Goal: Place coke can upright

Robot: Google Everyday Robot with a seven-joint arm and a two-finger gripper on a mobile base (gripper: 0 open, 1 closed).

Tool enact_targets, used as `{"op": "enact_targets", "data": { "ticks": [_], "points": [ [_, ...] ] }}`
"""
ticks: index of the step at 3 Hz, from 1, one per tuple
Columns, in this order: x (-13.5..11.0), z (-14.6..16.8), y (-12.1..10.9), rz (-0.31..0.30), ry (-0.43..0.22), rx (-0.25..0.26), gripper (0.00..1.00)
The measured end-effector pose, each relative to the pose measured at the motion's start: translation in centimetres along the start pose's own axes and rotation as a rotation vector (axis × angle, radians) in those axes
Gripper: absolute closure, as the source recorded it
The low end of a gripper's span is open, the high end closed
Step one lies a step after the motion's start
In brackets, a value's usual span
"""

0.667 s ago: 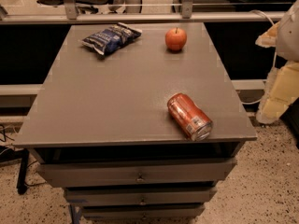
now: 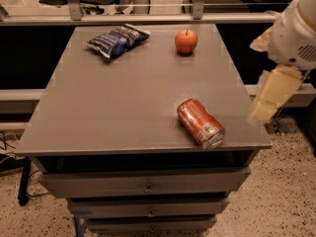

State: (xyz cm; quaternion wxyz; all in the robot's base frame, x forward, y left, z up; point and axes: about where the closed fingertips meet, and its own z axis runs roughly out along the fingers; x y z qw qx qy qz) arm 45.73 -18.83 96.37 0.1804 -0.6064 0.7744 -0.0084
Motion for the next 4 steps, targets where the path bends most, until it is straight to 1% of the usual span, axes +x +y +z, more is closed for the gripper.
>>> {"op": "enact_targets", "data": {
  "ticks": [1, 2, 3, 4],
  "points": [
    [-3.8, 2.1, -0.6, 0.033, -0.067, -0.009, 0.0],
    [-7.3, 4.1, -0.9, 0.122, -0.103, -0.008, 0.0],
    [-8.2, 6.9, -1.0, 0.247, -0.071, -0.002, 0.0],
    [-7.1, 9.7, -0.1, 0.391, 0.005, 0.01, 0.0]
  ]
}}
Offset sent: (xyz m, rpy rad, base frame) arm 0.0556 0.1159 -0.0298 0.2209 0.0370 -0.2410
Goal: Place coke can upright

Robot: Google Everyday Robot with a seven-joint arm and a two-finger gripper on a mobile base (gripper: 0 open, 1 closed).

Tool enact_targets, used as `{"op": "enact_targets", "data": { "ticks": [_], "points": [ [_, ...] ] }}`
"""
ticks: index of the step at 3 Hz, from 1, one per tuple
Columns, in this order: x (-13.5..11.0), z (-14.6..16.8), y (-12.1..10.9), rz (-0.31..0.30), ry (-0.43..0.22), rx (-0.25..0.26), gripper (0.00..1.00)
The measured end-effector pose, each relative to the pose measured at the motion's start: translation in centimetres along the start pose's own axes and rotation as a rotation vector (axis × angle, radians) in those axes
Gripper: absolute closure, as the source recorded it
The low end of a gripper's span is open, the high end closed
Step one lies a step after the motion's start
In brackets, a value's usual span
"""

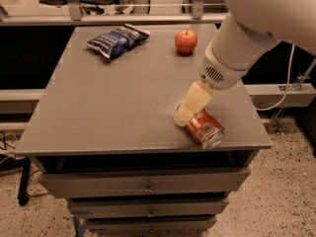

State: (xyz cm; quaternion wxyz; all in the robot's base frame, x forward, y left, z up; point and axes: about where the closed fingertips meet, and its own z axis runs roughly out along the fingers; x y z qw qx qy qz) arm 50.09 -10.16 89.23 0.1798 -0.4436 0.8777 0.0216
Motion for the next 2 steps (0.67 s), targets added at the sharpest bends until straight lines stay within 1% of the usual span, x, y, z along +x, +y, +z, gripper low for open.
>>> {"op": "enact_targets", "data": {
  "ticks": [1, 2],
  "points": [
    [1.2, 2.0, 0.5, 0.13, 0.057, 0.034, 0.0],
    [1.8, 3.5, 1.3, 0.23, 0.097, 0.05, 0.0]
  ]
}}
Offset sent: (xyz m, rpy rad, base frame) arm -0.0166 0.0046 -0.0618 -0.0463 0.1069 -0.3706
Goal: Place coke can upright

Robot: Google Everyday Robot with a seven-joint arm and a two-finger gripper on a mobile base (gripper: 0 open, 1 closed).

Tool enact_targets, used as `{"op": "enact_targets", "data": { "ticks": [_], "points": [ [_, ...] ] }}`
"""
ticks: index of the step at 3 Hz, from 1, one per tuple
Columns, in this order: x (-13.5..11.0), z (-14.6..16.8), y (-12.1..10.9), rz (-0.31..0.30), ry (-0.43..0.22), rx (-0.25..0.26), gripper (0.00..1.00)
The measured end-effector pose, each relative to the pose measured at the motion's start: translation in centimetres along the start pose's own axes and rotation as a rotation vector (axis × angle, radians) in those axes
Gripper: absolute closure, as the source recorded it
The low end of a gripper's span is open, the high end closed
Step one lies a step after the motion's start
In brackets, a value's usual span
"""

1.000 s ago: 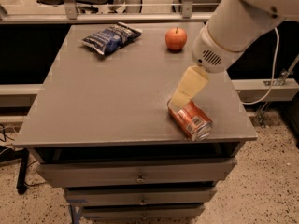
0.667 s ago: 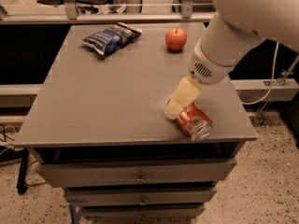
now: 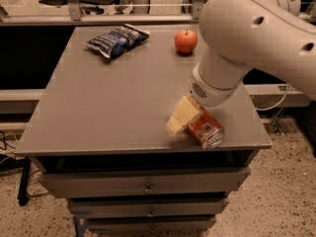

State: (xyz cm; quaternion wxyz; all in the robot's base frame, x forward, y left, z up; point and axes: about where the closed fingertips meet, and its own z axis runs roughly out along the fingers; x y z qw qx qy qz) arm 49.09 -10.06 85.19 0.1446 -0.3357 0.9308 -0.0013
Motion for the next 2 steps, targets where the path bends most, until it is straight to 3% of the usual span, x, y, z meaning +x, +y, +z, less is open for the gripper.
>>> {"op": "enact_targets", "data": {
  "ticks": [1, 2],
  "points": [
    [-0.2, 0.68, 0.83, 0.037, 0.012, 0.012, 0.12],
    [-0.39, 1.09, 1.38, 0.055, 0.017, 0.02, 0.35]
  ]
}}
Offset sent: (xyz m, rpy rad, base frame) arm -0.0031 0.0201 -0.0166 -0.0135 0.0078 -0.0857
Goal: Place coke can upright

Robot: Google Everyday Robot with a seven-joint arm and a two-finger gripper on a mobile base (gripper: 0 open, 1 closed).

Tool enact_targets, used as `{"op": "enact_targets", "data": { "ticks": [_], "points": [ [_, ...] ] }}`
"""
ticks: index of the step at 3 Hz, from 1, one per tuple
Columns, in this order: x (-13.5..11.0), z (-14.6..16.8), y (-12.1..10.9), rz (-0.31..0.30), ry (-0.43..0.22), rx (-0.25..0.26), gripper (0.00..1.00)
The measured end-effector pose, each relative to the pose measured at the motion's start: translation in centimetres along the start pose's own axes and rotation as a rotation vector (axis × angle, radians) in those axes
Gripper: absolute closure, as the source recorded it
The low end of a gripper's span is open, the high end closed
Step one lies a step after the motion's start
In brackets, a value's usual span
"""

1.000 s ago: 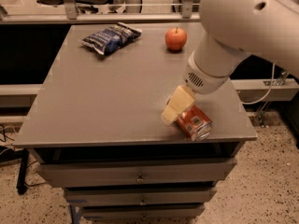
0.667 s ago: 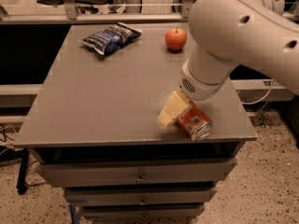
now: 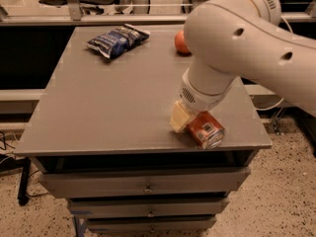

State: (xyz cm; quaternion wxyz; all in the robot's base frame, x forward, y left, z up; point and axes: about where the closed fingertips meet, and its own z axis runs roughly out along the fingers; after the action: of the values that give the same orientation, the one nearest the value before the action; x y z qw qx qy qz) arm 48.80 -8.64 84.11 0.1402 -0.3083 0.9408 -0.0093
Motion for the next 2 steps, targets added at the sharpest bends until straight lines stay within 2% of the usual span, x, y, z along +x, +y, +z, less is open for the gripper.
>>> {"op": "enact_targets", "data": {
  "ticks": [1, 2],
  "points": [
    [-0.6, -0.1, 0.3, 0.0, -0.016, 0.003, 0.58],
    [-2.9, -1.1, 0.3, -0.044, -0.096, -0.016, 0.82]
  ]
}}
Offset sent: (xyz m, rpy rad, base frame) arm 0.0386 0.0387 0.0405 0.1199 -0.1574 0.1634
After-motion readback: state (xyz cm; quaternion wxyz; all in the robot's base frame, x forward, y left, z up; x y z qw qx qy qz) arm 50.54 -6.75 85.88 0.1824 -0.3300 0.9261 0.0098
